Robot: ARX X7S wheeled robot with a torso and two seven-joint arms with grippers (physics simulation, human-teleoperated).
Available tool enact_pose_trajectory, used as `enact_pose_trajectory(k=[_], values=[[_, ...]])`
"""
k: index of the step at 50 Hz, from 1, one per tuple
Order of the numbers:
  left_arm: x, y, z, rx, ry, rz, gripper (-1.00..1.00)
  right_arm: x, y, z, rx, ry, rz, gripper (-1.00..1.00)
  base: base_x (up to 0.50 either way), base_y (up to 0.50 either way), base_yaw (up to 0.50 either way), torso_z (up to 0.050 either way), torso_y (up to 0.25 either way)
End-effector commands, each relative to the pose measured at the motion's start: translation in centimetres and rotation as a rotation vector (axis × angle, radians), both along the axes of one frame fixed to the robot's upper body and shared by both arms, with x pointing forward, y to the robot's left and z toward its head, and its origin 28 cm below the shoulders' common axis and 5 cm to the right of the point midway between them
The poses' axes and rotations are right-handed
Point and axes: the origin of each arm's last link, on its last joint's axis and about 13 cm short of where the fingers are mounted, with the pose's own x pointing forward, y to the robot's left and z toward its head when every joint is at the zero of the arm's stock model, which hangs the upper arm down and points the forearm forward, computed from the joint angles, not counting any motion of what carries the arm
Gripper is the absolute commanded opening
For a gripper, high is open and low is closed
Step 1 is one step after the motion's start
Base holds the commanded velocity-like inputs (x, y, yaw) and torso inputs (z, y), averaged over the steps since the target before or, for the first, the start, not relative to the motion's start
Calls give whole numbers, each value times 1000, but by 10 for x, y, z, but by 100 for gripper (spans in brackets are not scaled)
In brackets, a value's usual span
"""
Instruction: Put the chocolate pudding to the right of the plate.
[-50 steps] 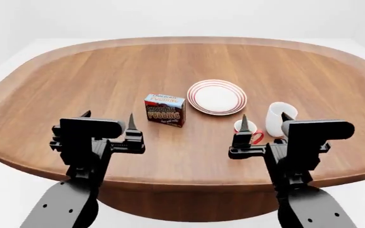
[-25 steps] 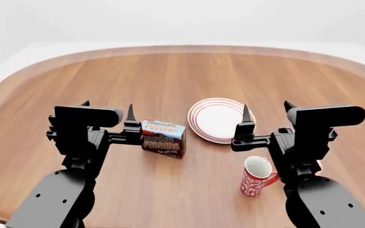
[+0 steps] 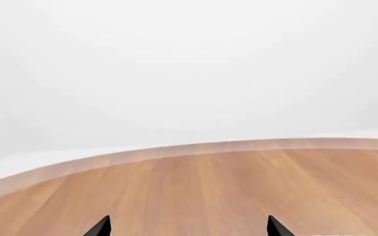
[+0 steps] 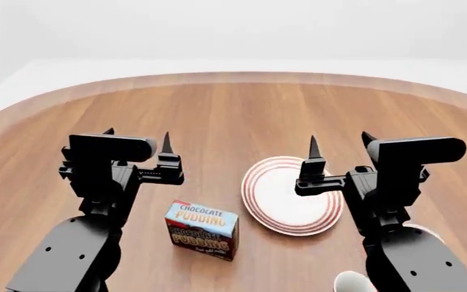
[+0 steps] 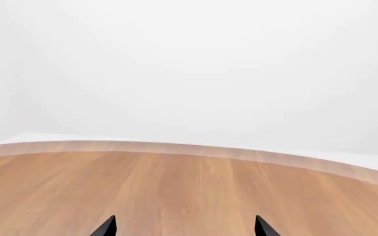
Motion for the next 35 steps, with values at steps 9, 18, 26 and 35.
enact_pose_trajectory(k=[9, 18, 26, 35], values=[[1, 0, 0, 5, -3, 2, 100, 1, 0, -2, 1, 4, 4, 100, 500, 0, 0, 0, 1], [1, 0, -2, 5, -1, 4, 100, 1, 1, -3, 1, 7, 9, 100, 500, 0, 0, 0, 0], [1, 0, -1, 3, -2, 4, 100, 0, 0, -3, 5, 4, 13, 100, 248, 0, 0, 0, 1], [0, 0, -2, 4, -1, 4, 100, -2, 2, -2, -9, 26, 41, 100, 0, 0, 0, 0, 0]])
